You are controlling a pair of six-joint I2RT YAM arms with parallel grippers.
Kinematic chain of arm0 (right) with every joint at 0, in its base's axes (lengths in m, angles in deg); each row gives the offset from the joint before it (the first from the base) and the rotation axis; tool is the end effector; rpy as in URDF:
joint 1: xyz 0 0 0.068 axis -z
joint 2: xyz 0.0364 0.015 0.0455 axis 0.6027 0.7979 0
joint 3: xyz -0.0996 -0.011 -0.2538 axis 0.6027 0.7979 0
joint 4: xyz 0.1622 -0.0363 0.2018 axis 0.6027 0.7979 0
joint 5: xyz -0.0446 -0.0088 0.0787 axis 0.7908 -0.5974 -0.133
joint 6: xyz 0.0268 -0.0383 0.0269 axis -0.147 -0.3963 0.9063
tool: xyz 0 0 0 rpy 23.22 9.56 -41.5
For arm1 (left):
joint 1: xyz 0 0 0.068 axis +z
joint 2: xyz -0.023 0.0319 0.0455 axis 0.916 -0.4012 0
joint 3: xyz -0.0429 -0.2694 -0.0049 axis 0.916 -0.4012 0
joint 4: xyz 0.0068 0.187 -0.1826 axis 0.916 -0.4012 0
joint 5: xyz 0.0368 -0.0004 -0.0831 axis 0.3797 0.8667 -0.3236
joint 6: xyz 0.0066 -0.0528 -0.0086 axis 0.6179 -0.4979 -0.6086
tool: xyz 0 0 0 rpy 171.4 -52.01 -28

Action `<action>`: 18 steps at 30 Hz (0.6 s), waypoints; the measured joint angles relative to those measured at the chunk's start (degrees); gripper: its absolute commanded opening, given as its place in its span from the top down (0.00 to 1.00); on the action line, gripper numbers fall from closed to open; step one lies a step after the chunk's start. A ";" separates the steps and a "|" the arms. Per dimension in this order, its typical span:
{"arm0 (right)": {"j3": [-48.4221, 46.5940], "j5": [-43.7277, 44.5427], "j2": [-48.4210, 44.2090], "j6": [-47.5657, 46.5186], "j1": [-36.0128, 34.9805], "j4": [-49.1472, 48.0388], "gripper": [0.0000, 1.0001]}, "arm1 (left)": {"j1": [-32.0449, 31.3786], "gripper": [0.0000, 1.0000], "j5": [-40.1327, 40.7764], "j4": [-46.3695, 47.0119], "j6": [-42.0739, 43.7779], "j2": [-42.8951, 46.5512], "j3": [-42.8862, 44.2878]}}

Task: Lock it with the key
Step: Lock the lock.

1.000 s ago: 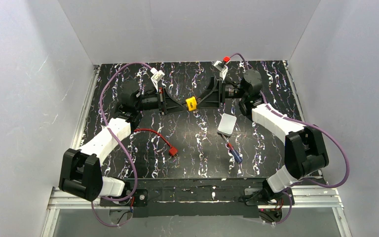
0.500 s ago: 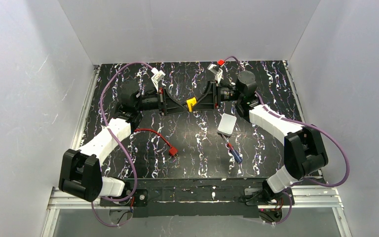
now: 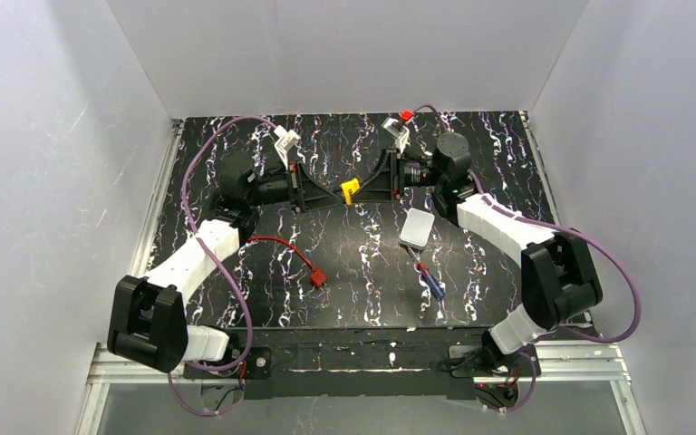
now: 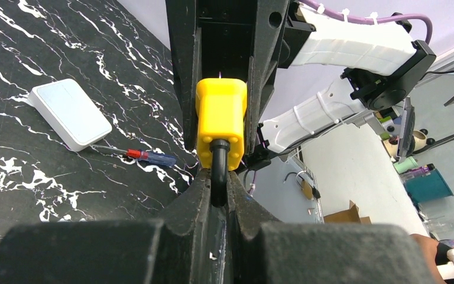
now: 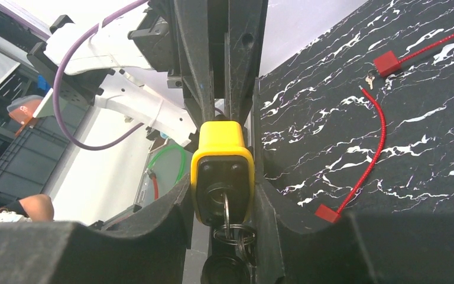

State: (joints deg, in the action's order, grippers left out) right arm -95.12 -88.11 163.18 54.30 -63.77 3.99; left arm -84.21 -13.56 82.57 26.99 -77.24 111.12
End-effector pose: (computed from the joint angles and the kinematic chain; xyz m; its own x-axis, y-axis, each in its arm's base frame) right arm 0.2965 0.1850 0.3286 -0.6468 0.0446 -0.7613 -0.7623 -0.0674 0.6437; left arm 0.2684 -0.1200 0.3272 -0.6134 -0.1369 -0.7778 0.7761 0.0775 -0.6258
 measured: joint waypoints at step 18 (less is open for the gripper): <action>0.42 -0.48 0.00 3.10 0.44 -3.26 0.37 | 0.17 1.00 -0.09 1.42 -0.04 0.02 -0.07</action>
State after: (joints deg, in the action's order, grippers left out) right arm -94.70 -88.59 163.18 57.41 -63.33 0.74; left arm -84.04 -13.64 84.00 26.95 -77.22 111.06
